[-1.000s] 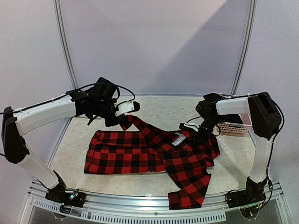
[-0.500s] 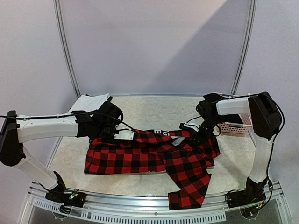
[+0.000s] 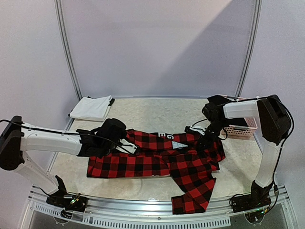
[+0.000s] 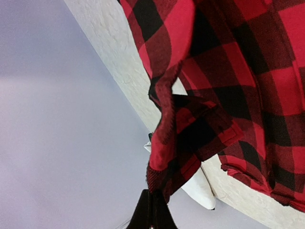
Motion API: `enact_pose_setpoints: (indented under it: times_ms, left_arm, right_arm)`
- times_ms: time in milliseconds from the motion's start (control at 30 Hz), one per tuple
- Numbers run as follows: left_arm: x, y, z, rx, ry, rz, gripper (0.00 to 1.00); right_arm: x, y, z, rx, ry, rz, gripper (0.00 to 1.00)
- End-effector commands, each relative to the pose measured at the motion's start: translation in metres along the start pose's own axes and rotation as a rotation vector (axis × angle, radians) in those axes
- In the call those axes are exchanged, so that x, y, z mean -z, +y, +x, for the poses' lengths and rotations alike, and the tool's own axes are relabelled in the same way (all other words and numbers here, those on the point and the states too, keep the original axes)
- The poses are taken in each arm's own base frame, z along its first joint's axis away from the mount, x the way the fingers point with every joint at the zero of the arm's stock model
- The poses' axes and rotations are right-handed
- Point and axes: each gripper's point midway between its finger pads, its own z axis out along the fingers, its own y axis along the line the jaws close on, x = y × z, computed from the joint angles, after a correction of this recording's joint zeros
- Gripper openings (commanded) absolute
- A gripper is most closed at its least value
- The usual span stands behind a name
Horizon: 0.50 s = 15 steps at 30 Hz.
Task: Fold and stack the mixed laundry pile
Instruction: Adjust the rectangle-folded shirt at the center of the board.
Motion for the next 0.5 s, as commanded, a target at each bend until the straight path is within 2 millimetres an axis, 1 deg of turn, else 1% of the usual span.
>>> enact_pose_setpoints:
  times_ms: [0, 33, 100, 133, 167, 233, 300, 333, 367, 467]
  left_arm:
    - [0.022, -0.016, 0.004, -0.028, 0.031, 0.044, 0.12]
    - [0.028, -0.029, 0.004, -0.033, 0.021, 0.099, 0.25]
    - [0.035, -0.038, 0.003, 0.046, 0.019, 0.139, 0.50]
    - [0.038, -0.041, 0.005, 0.087, 0.024, 0.154, 0.56]
    - [0.041, -0.040, 0.006, 0.142, 0.023, 0.162, 0.61]
    - [0.049, -0.029, 0.010, 0.305, 0.014, 0.166, 0.66]
    - [0.056, -0.008, 0.019, 0.511, 0.003, 0.147, 0.71]
    - [0.059, 0.003, 0.025, 0.638, -0.010, 0.138, 0.75]
    - [0.061, 0.014, 0.036, 0.795, -0.016, 0.131, 0.78]
    - [0.057, 0.034, 0.060, 1.250, -0.027, 0.141, 0.79]
  right_arm:
    - [0.007, 0.005, 0.002, 0.009, -0.008, -0.013, 0.18]
    - [0.008, 0.007, 0.002, 0.016, -0.012, -0.016, 0.19]
    - [0.010, 0.011, 0.003, 0.024, -0.014, -0.029, 0.23]
    - [0.012, 0.013, 0.003, 0.031, -0.018, -0.033, 0.24]
    - [0.014, 0.015, 0.003, 0.034, -0.020, -0.039, 0.26]
    - [0.022, 0.021, -0.001, 0.049, -0.034, -0.054, 0.29]
    - [0.033, 0.030, -0.006, 0.063, -0.053, -0.079, 0.33]
    - [0.041, 0.034, -0.011, 0.071, -0.068, -0.091, 0.35]
    - [0.050, 0.040, -0.016, 0.090, -0.092, -0.095, 0.39]
    - [0.072, 0.046, -0.034, 0.106, -0.157, -0.095, 0.45]
